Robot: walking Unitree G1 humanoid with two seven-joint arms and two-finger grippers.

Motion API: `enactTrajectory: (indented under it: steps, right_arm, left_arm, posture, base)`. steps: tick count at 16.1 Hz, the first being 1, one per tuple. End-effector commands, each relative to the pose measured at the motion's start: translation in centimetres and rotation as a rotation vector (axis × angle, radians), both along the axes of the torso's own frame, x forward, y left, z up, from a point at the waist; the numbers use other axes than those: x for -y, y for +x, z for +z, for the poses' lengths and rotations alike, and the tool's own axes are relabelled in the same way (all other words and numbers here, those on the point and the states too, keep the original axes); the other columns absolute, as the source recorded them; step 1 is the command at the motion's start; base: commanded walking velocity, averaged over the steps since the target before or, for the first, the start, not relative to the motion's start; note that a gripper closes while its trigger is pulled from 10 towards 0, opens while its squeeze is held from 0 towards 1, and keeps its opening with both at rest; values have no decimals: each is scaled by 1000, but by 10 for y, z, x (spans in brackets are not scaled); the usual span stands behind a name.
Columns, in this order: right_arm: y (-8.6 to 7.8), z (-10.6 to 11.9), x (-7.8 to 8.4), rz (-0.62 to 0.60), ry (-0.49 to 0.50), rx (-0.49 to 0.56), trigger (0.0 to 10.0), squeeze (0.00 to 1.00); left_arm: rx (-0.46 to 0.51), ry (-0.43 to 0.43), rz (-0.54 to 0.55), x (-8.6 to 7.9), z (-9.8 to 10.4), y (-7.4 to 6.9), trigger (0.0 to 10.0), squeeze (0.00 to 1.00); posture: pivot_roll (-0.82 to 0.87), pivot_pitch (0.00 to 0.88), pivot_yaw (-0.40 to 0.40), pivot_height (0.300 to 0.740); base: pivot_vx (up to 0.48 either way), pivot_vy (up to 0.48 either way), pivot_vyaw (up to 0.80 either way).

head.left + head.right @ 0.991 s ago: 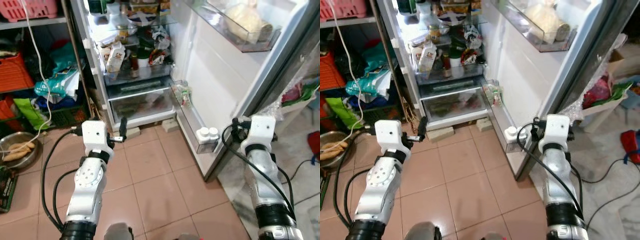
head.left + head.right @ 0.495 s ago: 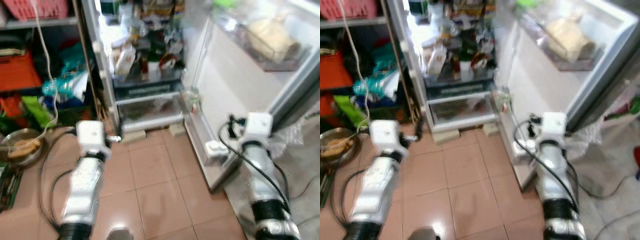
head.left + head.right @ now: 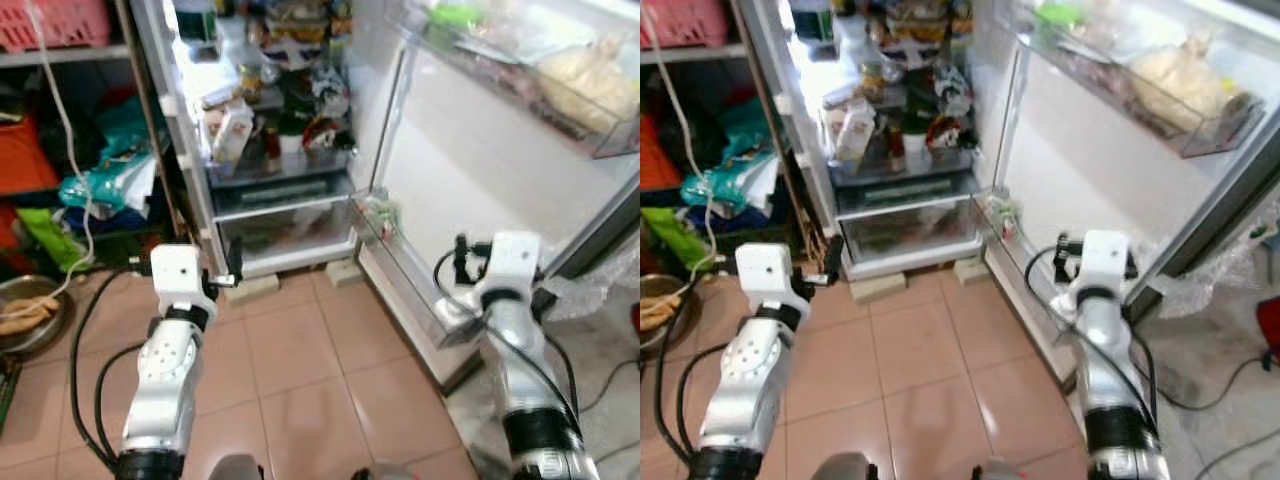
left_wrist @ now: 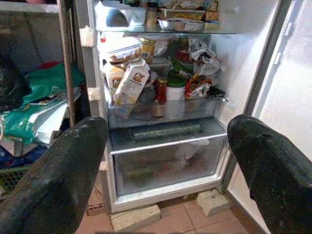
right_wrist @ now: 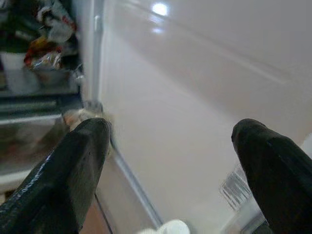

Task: Restocking fridge

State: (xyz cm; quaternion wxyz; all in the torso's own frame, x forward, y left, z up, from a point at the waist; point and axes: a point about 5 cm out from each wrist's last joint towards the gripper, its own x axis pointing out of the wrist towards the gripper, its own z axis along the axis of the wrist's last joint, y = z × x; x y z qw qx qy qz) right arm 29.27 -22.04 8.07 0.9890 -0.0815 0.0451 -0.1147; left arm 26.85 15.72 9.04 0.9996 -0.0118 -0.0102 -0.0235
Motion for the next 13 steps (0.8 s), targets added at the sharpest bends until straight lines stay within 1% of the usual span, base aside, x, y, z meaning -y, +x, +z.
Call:
enactTrajectory:
  steps: [1,3,6,8,9,10,11,13]
  right_arm:
    - [-3,3,6,-11,-15,5,10000,0]
    - [-7,0,8,-32,-23,-10,10000,0]
    - [0,4,19,-93,-51,-14,10000,0]
    - [11,7,22,-127,-15,-13,10000,0]
    - [17,11,21,-130,-12,-3,10000,0]
    - [27,16,18,-127,3,5,10000,0]
    - [40,22,13,-121,28,13,10000,0]
    - [49,26,7,-108,54,14,10000,0]
  left_arm:
    - [3,-4,-14,4,2,0,10000,0]
    - [-4,-3,-16,4,1,0,10000,0]
    - [-11,-2,-18,5,1,0,10000,0]
    - [-14,-1,-14,5,1,-1,10000,0]
    - [-15,0,-13,5,1,-2,10000,0]
    - [-17,2,-12,5,1,-2,10000,0]
    - [-22,7,-8,3,1,-3,10000,0]
    - [-24,11,-3,1,1,-5,10000,0]
  posture:
    - [84,24,-23,740]
    - [83,26,-22,740]
    - [82,32,-21,740]
    - [89,38,-21,740]
    - [98,43,-21,740]
    - [103,45,-21,740]
    - [116,50,-22,740]
    - [126,53,-23,740]
  base:
    - [0,0,0]
    - [0,0,0]
    - [0,0,0]
    - [0,0,0]
    - [0,0,0]
    - [0,0,0]
    - [0,0,0]
    - [0,0,0]
